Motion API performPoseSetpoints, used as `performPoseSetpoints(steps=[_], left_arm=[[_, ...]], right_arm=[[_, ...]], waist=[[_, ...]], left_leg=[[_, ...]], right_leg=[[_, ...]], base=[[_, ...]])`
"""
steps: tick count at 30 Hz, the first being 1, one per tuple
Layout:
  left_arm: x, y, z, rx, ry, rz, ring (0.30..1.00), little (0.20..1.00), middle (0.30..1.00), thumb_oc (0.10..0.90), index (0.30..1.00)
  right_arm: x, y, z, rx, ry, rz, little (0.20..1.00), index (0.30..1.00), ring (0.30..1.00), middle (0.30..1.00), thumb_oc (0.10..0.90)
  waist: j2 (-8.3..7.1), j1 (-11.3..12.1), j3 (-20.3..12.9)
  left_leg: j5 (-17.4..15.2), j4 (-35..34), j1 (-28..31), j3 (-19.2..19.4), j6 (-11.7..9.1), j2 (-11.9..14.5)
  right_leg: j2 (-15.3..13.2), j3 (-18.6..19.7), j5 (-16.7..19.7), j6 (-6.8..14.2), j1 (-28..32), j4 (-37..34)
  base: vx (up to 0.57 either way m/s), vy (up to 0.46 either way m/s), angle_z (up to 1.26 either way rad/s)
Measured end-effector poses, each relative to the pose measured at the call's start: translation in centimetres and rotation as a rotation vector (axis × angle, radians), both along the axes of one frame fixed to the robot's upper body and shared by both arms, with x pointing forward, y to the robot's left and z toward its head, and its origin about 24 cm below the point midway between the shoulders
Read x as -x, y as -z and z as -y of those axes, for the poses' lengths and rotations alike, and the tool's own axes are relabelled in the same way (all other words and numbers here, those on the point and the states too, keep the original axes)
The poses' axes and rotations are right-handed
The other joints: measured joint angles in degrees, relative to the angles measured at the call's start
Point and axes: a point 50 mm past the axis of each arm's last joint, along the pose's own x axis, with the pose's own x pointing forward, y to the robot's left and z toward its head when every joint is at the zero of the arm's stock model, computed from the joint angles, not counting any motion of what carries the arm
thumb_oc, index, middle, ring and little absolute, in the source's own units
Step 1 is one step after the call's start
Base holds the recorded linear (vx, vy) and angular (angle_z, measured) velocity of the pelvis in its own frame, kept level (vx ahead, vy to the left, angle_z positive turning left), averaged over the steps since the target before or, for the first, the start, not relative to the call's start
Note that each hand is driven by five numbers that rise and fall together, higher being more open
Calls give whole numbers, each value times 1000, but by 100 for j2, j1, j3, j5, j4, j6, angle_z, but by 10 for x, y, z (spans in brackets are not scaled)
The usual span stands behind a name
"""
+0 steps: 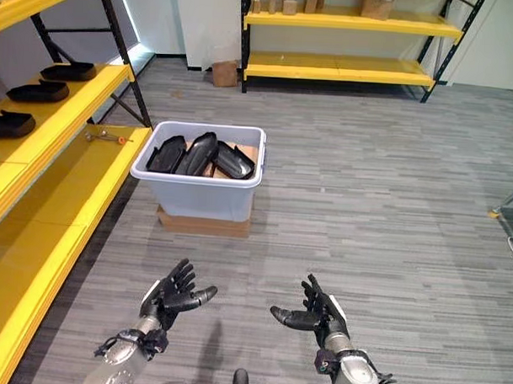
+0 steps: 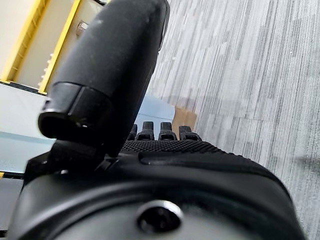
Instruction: Move parts from the plastic box to the shelf.
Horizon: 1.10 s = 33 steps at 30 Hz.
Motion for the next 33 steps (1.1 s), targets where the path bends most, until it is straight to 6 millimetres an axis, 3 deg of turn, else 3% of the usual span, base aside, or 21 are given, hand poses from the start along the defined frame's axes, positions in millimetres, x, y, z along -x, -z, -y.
performPoseSetpoints(steps=[1, 2, 3, 6, 7, 10, 12, 13, 15, 17, 19, 20, 21, 23, 25, 27, 28, 30, 33], left_arm=[[3, 3, -1, -2, -3, -17, 1000, 1000, 1000, 900, 1000], [9, 11, -2, -7, -10, -54, 1000, 1000, 1000, 900, 1000], [13, 16, -5, -16, -19, -82, 1000, 1000, 1000, 900, 1000], [20, 21, -9, -25, -34, -108, 1000, 1000, 1000, 900, 1000], [19, 20, -9, -23, -33, -104, 1000, 1000, 1000, 900, 1000], [19, 19, -8, -22, -30, -98, 1000, 1000, 1000, 900, 1000], [18, 15, -6, -11, -25, -78, 1000, 1000, 1000, 900, 1000], [16, 14, -6, -13, -26, -71, 1000, 1000, 1000, 900, 1000], [10, 9, -10, -19, -39, -49, 1000, 1000, 1000, 900, 1000], [8, 7, -15, -39, -54, -44, 1000, 1000, 1000, 900, 1000], [9, 7, -22, -65, -59, -49, 1000, 1000, 1000, 900, 1000], [9, 7, -24, -79, -62, -48, 1000, 1000, 1000, 900, 1000], [9, 7, -27, -90, -67, -51, 1000, 1000, 1000, 900, 1000], [9, 6, -30, -102, -65, -54, 1000, 1000, 1000, 900, 1000], [9, 6, -34, -118, -64, -55, 1000, 1000, 1000, 900, 1000], [11, 8, -34, -116, -70, -65, 1000, 1000, 1000, 900, 1000], [12, 10, -35, -119, -70, -74, 1000, 1000, 1000, 900, 1000], [13, 13, -35, -111, -85, -89, 1000, 1000, 1000, 900, 1000], [13, 14, -33, -107, -82, -90, 1000, 1000, 1000, 900, 1000]], right_arm=[[1, 3, -2, -34, 30, -10, 1000, 1000, 1000, 1000, 900], [3, 6, -5, -51, 42, -24, 1000, 1000, 1000, 1000, 900], [2, 6, -5, -40, 37, -23, 1000, 1000, 1000, 1000, 900], [1, 7, -6, -20, 17, -28, 1000, 1000, 1000, 1000, 900], [2, 6, -5, -18, 18, -27, 1000, 1000, 1000, 1000, 900], [3, 7, -7, -28, 23, -29, 1000, 1000, 1000, 1000, 900], [8, 9, -2, -19, 21, -43, 1000, 1000, 1000, 1000, 900], [10, 11, -3, -21, 28, -56, 1000, 1000, 1000, 1000, 900], [10, 12, -6, -36, 22, -61, 1000, 1000, 1000, 1000, 900], [7, 10, -10, -49, 10, -49, 1000, 1000, 1000, 1000, 900], [4, 9, -14, -65, 5, -39, 1000, 1000, 1000, 1000, 900], [9, 12, -16, -75, -4, -48, 1000, 1000, 1000, 1000, 900], [10, 13, -18, -84, -10, -52, 1000, 1000, 1000, 1000, 900], [15, 15, -21, -94, -17, -66, 1000, 1000, 1000, 1000, 900], [22, 19, -24, -108, -22, -89, 1000, 1000, 1000, 1000, 900], [24, 20, -24, -109, -19, -95, 1000, 1000, 1000, 1000, 900], [23, 20, -25, -112, -20, -92, 1000, 1000, 1000, 1000, 900], [23, 20, -25, -112, -22, -93, 1000, 1000, 1000, 1000, 900], [23, 20, -24, -110, -21, -98, 1000, 1000, 1000, 1000, 900]], waist=[[-41, 23, 23], [-16, 99, 42], [148, 125, 58], [325, 264, 72], [349, 229, 47], [397, 232, 1], [528, 221, -110], [477, 227, -106], [479, 269, -113], [481, 315, -109], [465, 303, -108], [417, 294, -108], [386, 281, -88], [401, 229, -42], [349, 132, 9], [350, 165, 38], [351, 123, 36], [316, 118, 23], [240, 36, 31]], left_leg=[[91, -931, 83, 124, 84, 58], [397, -2569, 316, 232, 103, 207], [838, -3748, 290, 168, -34, 427], [1210, -3741, 235, 153, -29, 481], [1278, -3719, 305, 203, 53, 419], [1323, -3748, 694, 214, 234, 204], [1353, -3744, 989, 206, 459, 62], [1358, -3744, 1021, 258, 540, -55], [1118, -3718, 1173, 419, 879, -385], [975, -3718, 1268, 532, 1023, -529], [927, -3716, 1374, 581, 1076, -626], [683, -3717, 1481, 513, 1145, -786], [671, -3718, 1531, 444, 1182, -861], [631, -3717, 1576, 324, 1234, -876], [627, -3716, 1658, 214, 1163, -875], [488, -3717, 1765, 203, 1169, -880], [467, -3716, 1801, 226, 1135, -889], [254, -3718, 1903, 355, 1088, -921], [124, -3713, 2121, 341, 1083, -970]], right_leg=[[-31, 12, 55, 69, 114, -148], [10, 15, 99, 141, 355, -408], [180, -1, 89, 176, 538, -581], [299, 131, -72, 165, 831, -619], [300, 167, -120, 135, 847, -616], [212, 318, -282, 356, 1070, -576], [154, 443, -397, 432, 1116, -554], [31, 443, -445, 491, 1095, -477], [-326, 489, -937, 818, 776, 410], [-472, 573, -1276, 948, 295, 1490], [-626, 561, -1418, 1070, -520, 3248], [-778, 603, -1427, 1115, -987, 3978], [-874, 611, -1442, 1115, -1162, 4149], [-729, 748, -1448, 1107, -1410, 3991], [-490, 782, -1374, 1036, -1609, 3309], [-573, 167, -1187, 908, -1722, 2529], [-589, 7, -991, 925, -1749, 2092], [-672, -483, -282, 1167, -1815, 946], [-759, -873, 297, 1142, -1671, -75]], base=[[331, 162, 3], [400, 215, 0], [410, 229, -17], [234, 141, -29], [401, 268, -22], [278, 218, -24], [223, 196, -21], [207, 221, -14], [299, 364, -20], [115, 195, -27], [119, 116, 0], [201, 120, 20], [176, 60, 26], [126, 25, 29], [209, -4, 41], [226, -30, 4], [351, -68, -18], [322, -78, -21], [209, -67, 1]])
